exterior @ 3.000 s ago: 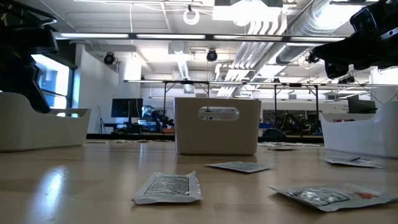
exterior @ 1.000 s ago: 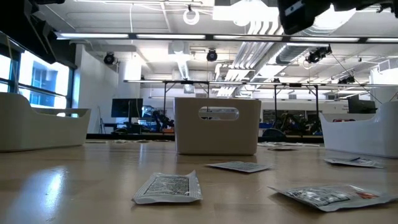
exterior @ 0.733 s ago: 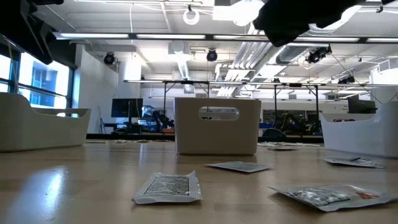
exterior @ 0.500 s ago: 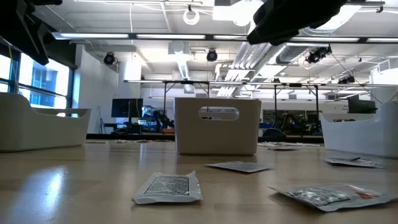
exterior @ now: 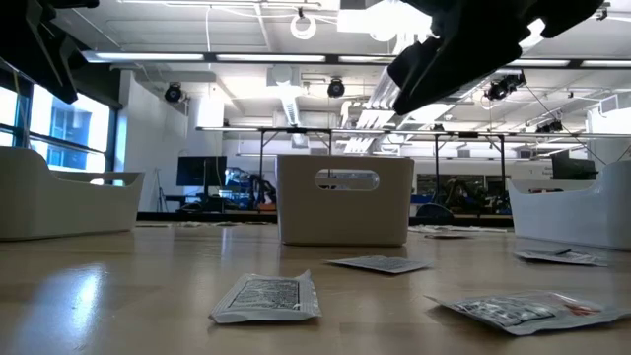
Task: Pick & Place First Aid Supplies
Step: Put the alcohol pad into the white bin
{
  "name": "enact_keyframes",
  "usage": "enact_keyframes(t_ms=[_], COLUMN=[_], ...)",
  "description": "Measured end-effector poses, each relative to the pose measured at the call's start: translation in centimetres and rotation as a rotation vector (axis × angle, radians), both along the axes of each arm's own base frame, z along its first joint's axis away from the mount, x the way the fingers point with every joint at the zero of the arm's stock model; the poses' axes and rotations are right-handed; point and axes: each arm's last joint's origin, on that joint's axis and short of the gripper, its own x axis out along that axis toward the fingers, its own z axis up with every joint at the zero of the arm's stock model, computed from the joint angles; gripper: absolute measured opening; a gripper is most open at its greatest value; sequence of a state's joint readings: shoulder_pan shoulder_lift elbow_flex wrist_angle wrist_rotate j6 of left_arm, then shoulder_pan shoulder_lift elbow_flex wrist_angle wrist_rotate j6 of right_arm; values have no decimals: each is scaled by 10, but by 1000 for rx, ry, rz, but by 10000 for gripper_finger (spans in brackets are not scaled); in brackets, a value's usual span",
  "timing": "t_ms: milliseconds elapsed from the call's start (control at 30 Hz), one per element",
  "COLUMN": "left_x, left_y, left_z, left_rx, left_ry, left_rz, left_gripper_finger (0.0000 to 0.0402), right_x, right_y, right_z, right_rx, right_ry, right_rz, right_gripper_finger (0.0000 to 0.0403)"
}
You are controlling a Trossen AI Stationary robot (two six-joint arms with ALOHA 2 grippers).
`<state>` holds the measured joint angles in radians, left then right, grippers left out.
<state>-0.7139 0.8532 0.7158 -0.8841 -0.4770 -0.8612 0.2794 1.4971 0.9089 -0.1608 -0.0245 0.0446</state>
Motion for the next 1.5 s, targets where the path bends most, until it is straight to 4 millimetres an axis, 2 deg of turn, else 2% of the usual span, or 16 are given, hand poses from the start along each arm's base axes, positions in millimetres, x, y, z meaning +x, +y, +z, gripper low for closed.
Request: enact_keyframes(t_ms=[133,233,433,533,667,767,867,1067,1200,1500], left_x=[0,0,0,0,0,0,0,0,0,0], left_y=[0,0,0,0,0,0,0,0,0,0], left_z=[0,0,0,0,0,0,0,0,0,0], left_rx=[0,0,1,1,1,1,1,1,1,1], left_ry=[0,0,0,0,0,-1,-1,-1,-1,-1], left_rz=[0,0,0,0,1,1,1,1,1,1], left_gripper_finger=[128,128,128,128,128,128,128,128,128,128], right_x=[1,1,8,14,19,22,22,27,36,41], right_y=[-2,4,36,52,69,81,90,97,101,99], right_z=[0,-1,-11,-14,-6,-5,-12,-48,-66,-70], right_rx=[4,-4,2,-16,-90,-88,-95,-131,-148,-143], right_ry=[0,-18,-77,-21,44,67,81,145,117,93], right_rz=[9,30,95,66,17,39,67,38,11,-1], right_gripper_finger=[124,124,124,124,124,124,124,124,124,124])
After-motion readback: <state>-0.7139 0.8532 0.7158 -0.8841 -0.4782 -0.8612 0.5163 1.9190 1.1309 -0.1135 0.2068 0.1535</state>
